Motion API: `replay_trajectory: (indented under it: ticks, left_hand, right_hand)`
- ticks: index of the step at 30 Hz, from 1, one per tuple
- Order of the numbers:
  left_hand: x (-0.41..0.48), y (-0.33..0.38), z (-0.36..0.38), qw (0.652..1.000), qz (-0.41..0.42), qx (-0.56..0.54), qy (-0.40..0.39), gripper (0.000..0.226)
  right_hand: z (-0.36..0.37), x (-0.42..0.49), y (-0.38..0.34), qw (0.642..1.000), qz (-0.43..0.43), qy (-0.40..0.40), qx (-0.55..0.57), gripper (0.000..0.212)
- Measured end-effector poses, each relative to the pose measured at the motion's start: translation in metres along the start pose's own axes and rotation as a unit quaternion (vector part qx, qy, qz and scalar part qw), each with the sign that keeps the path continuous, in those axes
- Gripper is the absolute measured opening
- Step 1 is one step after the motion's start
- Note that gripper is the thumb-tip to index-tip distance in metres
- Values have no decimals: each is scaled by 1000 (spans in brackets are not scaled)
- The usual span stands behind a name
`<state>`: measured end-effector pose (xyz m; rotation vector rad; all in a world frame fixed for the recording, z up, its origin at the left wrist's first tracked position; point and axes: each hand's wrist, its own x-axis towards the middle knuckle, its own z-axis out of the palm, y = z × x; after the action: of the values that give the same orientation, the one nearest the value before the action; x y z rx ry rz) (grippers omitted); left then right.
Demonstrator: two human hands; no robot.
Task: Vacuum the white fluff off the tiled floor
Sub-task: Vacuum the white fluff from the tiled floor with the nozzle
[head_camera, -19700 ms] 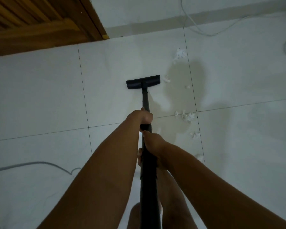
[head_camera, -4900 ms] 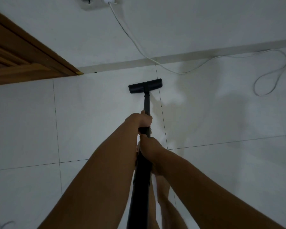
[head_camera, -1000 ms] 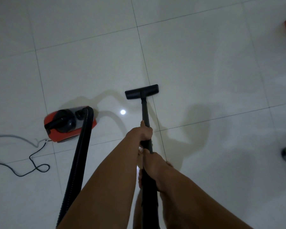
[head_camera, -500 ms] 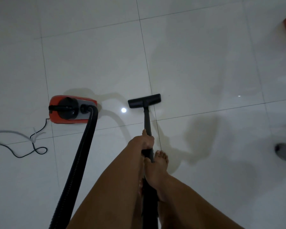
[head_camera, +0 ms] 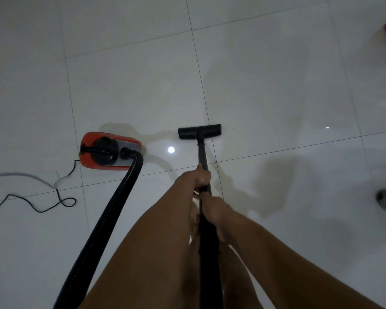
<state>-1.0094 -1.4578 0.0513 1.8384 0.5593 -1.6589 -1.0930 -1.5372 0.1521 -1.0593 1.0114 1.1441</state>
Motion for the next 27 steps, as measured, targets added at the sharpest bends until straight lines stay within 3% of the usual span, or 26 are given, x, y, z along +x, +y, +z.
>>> replay_trajectory:
  ticks: [2, 6, 12, 16, 18, 22, 24, 27]
  left_hand:
    - [-13, 14, -17, 1000, 16, -1, 5, 64]
    - [-31, 26, -45, 999, 41, 25, 10, 69]
    - [-39, 25, -82, 997, 75, 18, 3, 59]
    - [-40, 17, -96, 994, 71, -81, -16, 31]
    - [-37, 18, -103, 994, 79, -77, -20, 23]
    - [-27, 18, -123, 993, 107, -44, -2, 53]
    - [-28, 19, -130, 993, 120, -16, 9, 55]
    - [-41, 21, -139, 990, 139, 21, -5, 53]
  right_hand:
    - [8, -18, -29, 1000, -2, -8, 2, 41]
    - [13, -5, -61, 998, 31, 59, 16, 38]
    - [25, -11, -94, 996, 47, 64, 25, 35]
    - [40, -22, -101, 996, 29, 34, 74, 31]
    - [48, -27, -101, 994, 7, 25, 111, 27]
    - [76, -44, -85, 985, -33, -5, 172, 22]
    - [89, -49, -75, 973, -28, -22, 227, 18]
    - [96, -39, -81, 971, -65, 21, 231, 35]
